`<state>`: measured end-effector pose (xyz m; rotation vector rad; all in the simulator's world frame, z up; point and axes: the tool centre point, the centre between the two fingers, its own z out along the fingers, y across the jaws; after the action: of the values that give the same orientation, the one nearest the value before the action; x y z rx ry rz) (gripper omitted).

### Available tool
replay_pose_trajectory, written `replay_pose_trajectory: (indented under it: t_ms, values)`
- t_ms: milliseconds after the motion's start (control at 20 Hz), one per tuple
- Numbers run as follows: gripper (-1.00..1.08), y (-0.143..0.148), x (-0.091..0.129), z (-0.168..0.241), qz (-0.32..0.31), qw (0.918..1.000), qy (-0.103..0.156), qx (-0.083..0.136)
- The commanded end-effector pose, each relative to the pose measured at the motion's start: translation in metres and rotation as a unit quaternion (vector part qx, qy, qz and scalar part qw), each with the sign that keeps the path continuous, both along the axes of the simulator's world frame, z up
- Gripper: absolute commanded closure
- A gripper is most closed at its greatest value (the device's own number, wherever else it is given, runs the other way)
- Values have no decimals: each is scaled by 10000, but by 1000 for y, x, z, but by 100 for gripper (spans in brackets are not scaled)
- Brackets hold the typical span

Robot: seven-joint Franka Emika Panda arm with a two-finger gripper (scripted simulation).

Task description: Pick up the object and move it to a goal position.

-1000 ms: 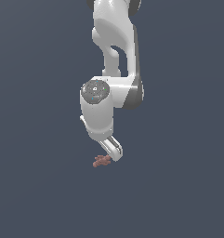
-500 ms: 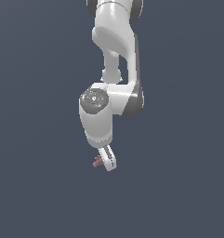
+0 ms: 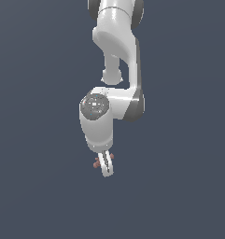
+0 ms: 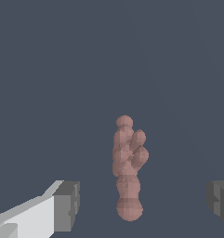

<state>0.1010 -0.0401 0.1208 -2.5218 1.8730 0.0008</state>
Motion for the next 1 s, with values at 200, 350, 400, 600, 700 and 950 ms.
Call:
replay_pose_trajectory:
  t_ms: [200,350,400,600,700,950]
  values:
    - [-92,0,1,-1,-98,10000,0,-2]
    - [-92,0,1,-5,-98,10000,0,-2]
    - [-92,0,1,-8,-101,9999,0,-2]
    - [-92,0,1,-29,-113,9999,-1,-2]
    - [-92,0,0,-40,-118,9999,-1,-3]
    - [-92,0,0,-53,-121,9999,-1,-3]
